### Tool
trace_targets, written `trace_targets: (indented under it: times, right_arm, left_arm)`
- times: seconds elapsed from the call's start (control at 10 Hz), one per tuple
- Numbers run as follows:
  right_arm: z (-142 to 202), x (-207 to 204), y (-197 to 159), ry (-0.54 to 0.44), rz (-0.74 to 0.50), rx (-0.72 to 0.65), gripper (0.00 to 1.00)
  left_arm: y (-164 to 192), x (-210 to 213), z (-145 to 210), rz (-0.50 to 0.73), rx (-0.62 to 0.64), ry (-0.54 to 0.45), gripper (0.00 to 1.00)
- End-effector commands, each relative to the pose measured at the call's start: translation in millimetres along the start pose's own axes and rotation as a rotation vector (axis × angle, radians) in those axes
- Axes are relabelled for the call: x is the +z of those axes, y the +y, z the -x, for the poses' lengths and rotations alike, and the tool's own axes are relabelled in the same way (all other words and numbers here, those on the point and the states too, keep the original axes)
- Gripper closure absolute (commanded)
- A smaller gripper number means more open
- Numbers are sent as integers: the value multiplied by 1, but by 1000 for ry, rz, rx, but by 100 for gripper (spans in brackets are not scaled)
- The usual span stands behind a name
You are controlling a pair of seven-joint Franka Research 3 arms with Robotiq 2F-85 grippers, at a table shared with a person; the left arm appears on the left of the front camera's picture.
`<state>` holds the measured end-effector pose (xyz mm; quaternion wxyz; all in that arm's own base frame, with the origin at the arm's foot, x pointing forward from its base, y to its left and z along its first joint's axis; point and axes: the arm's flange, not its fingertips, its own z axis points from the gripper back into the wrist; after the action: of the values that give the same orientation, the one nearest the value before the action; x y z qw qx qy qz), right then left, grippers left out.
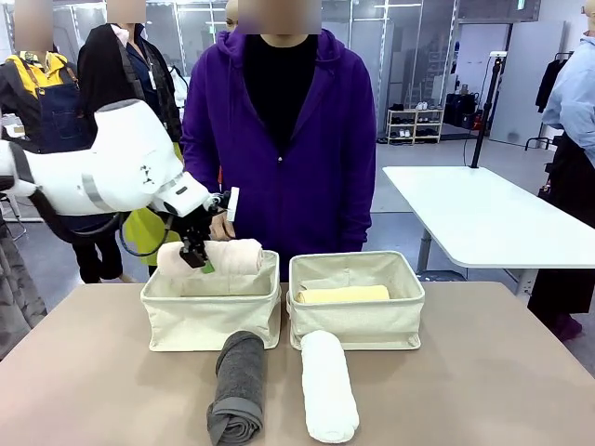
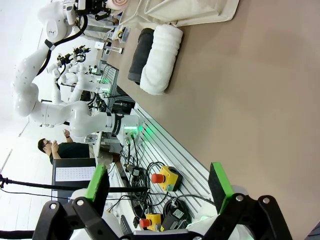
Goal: Divide the towels into two baskets.
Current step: Pick up one hotel-folded towel from the bottom of the table and place it in the Fabric basket indicated by the person.
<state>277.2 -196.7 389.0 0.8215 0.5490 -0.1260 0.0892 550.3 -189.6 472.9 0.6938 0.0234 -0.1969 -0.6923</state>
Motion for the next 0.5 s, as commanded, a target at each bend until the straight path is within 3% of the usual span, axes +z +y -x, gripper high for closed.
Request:
trace_targets:
  times: [0.0, 0.2, 0.3, 0.4]
  right_arm:
    - [3, 0, 2, 3, 18, -8, 0]
    - [3, 0, 2, 3, 18, -8, 0]
    - [3, 0, 2, 3, 18, -8, 0]
    - [3, 0, 2, 3, 18, -8, 0]
  left_arm:
    - [16, -13, -1, 12, -12, -7, 54]
    - [17, -30, -1, 36, 1, 17, 54]
    - [17, -37, 0, 44, 10, 20, 49]
    - [17, -41, 1, 45, 12, 42, 5]
